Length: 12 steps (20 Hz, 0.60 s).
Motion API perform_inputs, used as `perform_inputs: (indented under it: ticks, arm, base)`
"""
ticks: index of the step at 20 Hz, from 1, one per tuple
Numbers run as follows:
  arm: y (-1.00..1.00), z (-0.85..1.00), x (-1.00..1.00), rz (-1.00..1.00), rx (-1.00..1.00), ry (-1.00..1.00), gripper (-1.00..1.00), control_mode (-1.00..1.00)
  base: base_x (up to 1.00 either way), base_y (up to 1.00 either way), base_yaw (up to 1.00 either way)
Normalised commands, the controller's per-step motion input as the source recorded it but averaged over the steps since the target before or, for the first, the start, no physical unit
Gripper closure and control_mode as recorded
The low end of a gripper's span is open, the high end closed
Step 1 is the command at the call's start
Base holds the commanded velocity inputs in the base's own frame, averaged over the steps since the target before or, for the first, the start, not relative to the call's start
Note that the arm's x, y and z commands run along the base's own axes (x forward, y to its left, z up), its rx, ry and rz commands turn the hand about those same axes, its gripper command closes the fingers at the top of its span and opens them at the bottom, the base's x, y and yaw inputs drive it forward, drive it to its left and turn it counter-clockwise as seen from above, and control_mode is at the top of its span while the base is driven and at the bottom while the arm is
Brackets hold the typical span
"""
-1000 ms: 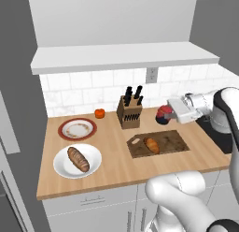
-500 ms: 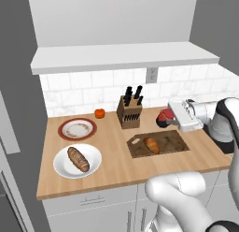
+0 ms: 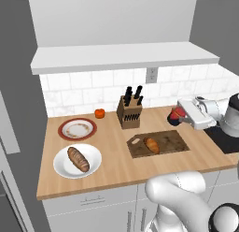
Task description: From the different types of pastries on the counter, select a croissant and place it on the cutting board. Then retrieve a jar of jam from the cabinet and place it alongside the croissant on the cutting board.
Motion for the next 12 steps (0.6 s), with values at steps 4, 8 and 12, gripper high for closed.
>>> perform_inputs:
  ticks: [4, 8, 12]
  arm:
    - [-0.49, -0.02, 0.11, 0.12, -0.06, -0.01, 1.0, -1.0]
    - [-0.57, -0.33, 0.11, 0.14, 0.0, 0.0, 1.0, -1.0]
    - [-0.24, -0.79, 0.09, 0.11, 0.06, 0.02, 1.0, -1.0]
  base:
    - [0.0, 0.0, 0.0]
    - [0.0, 0.0, 0.0]
    - [0.0, 0.0, 0.0]
